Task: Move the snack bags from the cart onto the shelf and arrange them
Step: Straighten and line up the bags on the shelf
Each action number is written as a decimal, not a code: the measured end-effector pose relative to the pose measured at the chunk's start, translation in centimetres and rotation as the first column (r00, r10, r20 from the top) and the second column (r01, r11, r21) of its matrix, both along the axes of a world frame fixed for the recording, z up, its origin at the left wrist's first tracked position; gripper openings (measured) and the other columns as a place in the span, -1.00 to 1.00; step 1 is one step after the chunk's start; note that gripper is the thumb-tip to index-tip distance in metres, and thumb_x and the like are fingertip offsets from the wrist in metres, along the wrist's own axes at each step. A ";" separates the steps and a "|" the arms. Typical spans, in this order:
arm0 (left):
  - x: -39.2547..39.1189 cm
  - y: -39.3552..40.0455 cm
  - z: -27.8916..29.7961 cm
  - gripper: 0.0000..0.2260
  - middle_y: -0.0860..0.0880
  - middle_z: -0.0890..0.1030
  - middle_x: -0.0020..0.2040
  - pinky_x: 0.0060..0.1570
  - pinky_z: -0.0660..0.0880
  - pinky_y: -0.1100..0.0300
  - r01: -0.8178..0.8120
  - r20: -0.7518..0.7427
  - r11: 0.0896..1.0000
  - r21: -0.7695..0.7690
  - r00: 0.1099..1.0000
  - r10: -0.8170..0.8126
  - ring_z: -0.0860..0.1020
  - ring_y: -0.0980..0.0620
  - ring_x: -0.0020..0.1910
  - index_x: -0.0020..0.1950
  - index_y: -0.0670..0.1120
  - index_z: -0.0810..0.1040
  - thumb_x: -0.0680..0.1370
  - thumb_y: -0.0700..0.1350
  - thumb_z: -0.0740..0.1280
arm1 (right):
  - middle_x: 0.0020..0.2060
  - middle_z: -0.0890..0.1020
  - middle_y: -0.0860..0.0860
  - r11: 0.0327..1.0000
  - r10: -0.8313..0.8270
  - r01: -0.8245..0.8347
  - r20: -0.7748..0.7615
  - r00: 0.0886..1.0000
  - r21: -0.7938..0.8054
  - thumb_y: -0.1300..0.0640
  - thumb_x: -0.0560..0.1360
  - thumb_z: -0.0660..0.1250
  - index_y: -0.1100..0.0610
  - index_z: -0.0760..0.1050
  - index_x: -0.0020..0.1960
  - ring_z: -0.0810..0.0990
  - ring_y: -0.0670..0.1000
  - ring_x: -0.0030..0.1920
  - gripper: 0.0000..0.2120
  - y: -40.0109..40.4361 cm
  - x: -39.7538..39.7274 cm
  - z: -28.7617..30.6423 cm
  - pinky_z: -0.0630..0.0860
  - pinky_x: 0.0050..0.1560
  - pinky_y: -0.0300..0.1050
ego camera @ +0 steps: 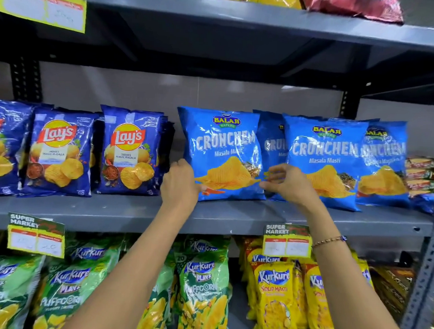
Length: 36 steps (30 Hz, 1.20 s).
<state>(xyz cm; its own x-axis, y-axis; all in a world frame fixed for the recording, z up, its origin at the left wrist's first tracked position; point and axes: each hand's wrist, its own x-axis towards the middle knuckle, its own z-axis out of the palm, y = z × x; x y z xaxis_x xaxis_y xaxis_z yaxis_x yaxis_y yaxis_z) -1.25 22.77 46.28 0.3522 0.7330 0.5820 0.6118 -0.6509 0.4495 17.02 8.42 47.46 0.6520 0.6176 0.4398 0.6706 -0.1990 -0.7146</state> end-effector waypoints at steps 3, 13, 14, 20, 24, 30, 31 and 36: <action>-0.1 1.2 -0.3 -0.43 -0.25 0.53 0.16 0.00 0.45 -0.02 0.022 -0.015 1.000 -0.021 1.000 -0.023 0.52 -0.24 0.14 0.15 -0.28 0.42 0.36 0.09 0.48 | 0.27 0.52 0.18 0.997 0.010 -0.009 0.003 1.000 -0.075 0.04 0.36 0.51 0.23 0.33 0.37 0.54 0.14 0.23 -0.32 0.8 -0.1 -1.3 0.48 0.24 0.04; -0.9 3.1 -0.9 -0.57 -0.18 0.62 0.05 -0.18 0.35 0.11 0.172 0.037 0.967 -0.186 0.985 -0.168 0.54 -0.17 0.04 0.04 -0.18 0.59 0.32 0.06 0.53 | 0.07 0.60 0.22 1.000 -0.002 0.002 0.002 1.000 0.002 0.06 0.35 0.52 0.28 0.48 0.13 0.56 0.22 0.10 -0.53 3.2 -0.7 -2.0 0.53 0.10 0.17; -1.1 3.2 -0.9 -0.60 -0.17 0.64 0.05 -0.17 0.36 0.12 0.177 0.059 0.969 -0.169 0.984 -0.170 0.55 -0.17 0.05 0.05 -0.18 0.60 0.33 0.02 0.53 | 0.06 0.60 0.22 1.000 -0.002 0.002 0.003 1.000 0.012 0.07 0.35 0.53 0.29 0.48 0.13 0.56 0.22 0.09 -0.52 3.4 -0.9 -2.0 0.53 0.10 0.17; -1.9 4.2 -1.0 -0.59 -0.19 0.64 0.10 -0.14 0.36 0.14 0.184 0.078 0.974 -0.134 0.982 -0.174 0.56 -0.18 0.08 0.11 -0.23 0.54 0.36 -0.08 0.53 | -0.02 0.60 0.14 0.998 0.034 -0.035 0.021 0.999 0.048 0.12 0.34 0.53 0.27 0.47 0.15 0.51 0.06 -0.06 -0.53 4.5 -2.6 -2.3 0.47 -0.05 -0.03; -1.8 4.8 -1.5 -0.56 -0.19 0.63 0.11 -0.03 0.44 0.04 0.175 0.068 0.973 -0.149 0.984 -0.166 0.54 -0.20 0.11 0.11 -0.21 0.51 0.34 -0.05 0.53 | -0.03 0.54 0.06 0.999 0.044 -0.045 0.033 0.998 0.029 0.09 0.34 0.53 0.25 0.43 0.19 0.48 0.02 -0.04 -0.48 4.7 -2.7 -2.4 0.48 0.03 -0.02; -1.8 3.9 -1.6 -0.44 -0.23 0.55 0.15 -0.03 0.41 0.01 0.027 0.067 0.991 -0.132 0.998 -0.018 0.51 -0.24 0.15 0.19 -0.26 0.39 0.36 -0.03 0.52 | 0.08 0.59 0.14 0.999 0.030 -0.031 0.050 0.998 0.014 0.08 0.34 0.53 0.24 0.40 0.22 0.54 0.10 0.03 -0.45 4.6 -2.8 -2.5 0.51 0.07 0.00; -2.0 3.4 -1.7 -0.44 -0.24 0.53 0.14 -0.04 0.41 0.01 -0.013 0.092 0.995 -0.103 0.995 0.023 0.51 -0.24 0.14 0.19 -0.26 0.36 0.36 -0.04 0.52 | 0.08 0.58 0.13 0.999 0.030 -0.031 0.040 0.999 0.010 0.08 0.33 0.54 0.22 0.38 0.25 0.53 0.07 0.02 -0.41 4.5 -2.8 -2.5 0.51 0.08 0.00; -0.3 -0.9 -0.9 -0.77 -0.09 0.60 -0.15 -0.19 0.40 0.11 0.193 0.228 0.976 0.097 0.951 -0.211 0.57 -0.07 -0.14 -0.06 -0.17 0.45 0.47 -0.05 0.41 | 0.03 0.57 0.06 0.996 0.006 -0.009 0.033 0.999 0.093 0.13 0.37 0.51 0.20 0.45 0.24 0.56 0.05 0.00 -0.50 2.3 -1.9 -1.8 0.53 0.06 -0.07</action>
<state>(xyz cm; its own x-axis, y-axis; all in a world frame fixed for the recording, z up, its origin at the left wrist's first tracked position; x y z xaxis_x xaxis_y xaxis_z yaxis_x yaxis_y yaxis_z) -1.55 21.86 45.33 0.3352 0.6130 0.7155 0.3464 -0.7864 0.5115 15.11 10.69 45.65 0.6320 0.5781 0.5161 0.6948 -0.1277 -0.7077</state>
